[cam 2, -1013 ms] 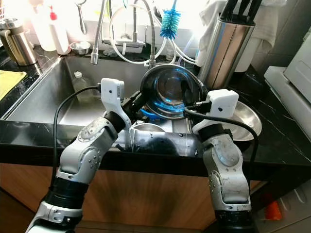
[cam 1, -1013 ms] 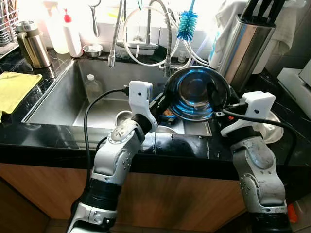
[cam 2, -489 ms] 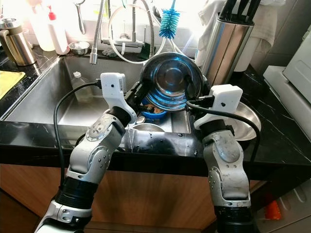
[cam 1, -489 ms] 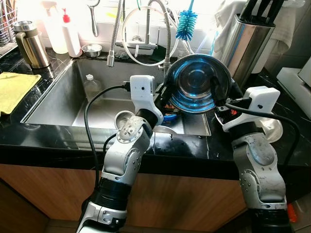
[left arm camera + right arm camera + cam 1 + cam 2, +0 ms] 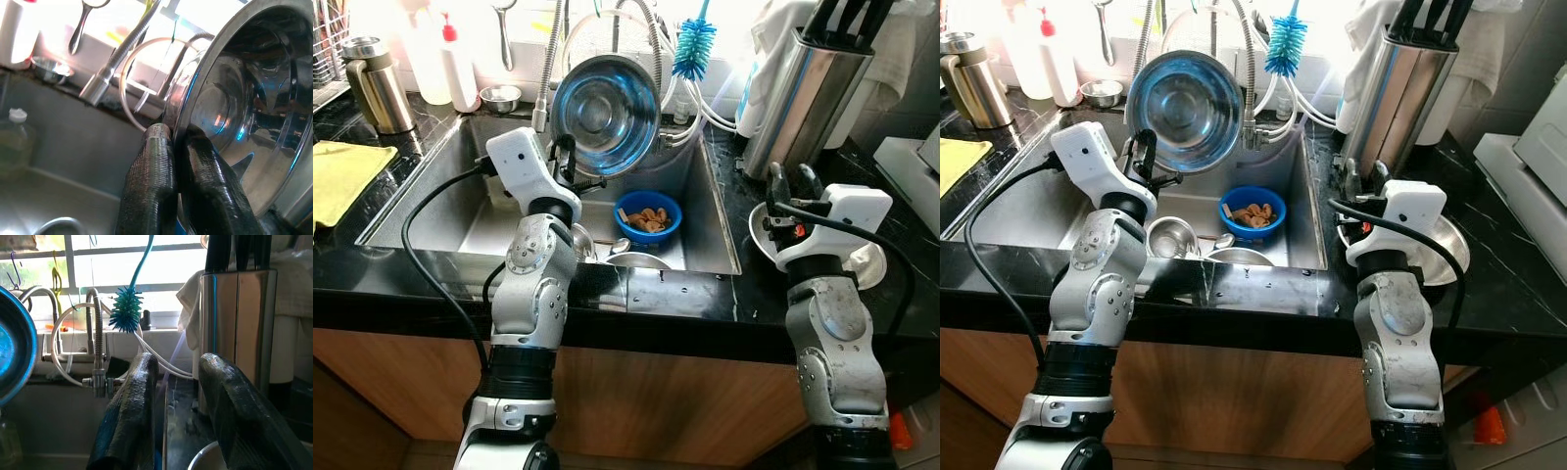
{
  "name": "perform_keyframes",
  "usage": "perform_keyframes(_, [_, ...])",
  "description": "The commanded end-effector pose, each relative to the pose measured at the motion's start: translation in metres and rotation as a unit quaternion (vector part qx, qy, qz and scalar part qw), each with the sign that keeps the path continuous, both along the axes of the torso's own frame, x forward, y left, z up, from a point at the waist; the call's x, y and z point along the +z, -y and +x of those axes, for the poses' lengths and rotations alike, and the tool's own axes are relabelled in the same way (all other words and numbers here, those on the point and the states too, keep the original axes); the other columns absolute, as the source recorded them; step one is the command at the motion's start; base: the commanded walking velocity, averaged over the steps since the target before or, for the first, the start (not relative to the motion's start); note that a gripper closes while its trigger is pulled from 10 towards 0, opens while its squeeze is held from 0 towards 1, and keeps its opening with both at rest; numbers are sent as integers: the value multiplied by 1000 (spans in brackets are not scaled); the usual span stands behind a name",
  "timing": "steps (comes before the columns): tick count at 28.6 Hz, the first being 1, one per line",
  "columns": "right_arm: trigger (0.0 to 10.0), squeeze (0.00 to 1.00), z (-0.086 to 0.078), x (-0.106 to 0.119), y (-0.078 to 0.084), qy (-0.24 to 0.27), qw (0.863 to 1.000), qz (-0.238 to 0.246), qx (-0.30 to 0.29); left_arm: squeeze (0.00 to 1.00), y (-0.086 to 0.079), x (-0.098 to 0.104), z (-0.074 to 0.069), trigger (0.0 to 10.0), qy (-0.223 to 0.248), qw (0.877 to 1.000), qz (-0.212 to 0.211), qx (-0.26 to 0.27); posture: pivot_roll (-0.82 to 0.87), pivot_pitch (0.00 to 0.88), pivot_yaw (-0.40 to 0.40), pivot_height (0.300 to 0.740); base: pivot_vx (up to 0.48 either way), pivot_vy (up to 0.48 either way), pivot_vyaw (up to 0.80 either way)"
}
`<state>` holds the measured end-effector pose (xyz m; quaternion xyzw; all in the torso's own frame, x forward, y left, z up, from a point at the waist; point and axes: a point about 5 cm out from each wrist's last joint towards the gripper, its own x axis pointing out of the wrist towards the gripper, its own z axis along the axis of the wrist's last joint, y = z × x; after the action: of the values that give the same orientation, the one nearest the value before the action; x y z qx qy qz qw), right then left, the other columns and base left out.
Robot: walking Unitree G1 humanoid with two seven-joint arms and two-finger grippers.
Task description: Kitchen organization
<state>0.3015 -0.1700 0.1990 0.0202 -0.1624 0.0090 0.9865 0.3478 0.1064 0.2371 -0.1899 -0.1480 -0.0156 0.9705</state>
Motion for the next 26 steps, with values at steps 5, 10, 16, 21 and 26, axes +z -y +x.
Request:
perform_keyframes(5, [10000, 0, -4, -3, -1, -4, 1000, 8, -8, 0, -10, 6, 12, 10000, 17, 992, 114, 53, 117, 32, -78, 740, 0, 0, 0])
perform_keyframes(10, [10000, 0, -10, -6, 2, -9, 1000, 9, -16, 0, -15, -5, 25, 10000, -8, 976, 209, 66, 106, 29, -72, 740, 0, 0, 0])
perform_keyframes(16, [10000, 0, -17, -12, 3, -19, 999, 13, -24, 0, -8, -21, 37, 10000, -39, 949, 310, 38, 101, 26, -68, 740, 0, 0, 0])
perform_keyframes(21, [10000, 0, -21, -15, 1, -25, 999, 14, -26, 0, -4, -34, 43, 10000, -80, 943, 324, 8, 93, 25, -63, 740, 0, 0, 0])
perform_keyframes(26, [10000, 0, -23, -16, 1, -28, 999, 15, -29, 0, 0, -42, 46, 10000, -105, 937, 332, -13, 91, 27, -59, 740, 0, 0, 0])
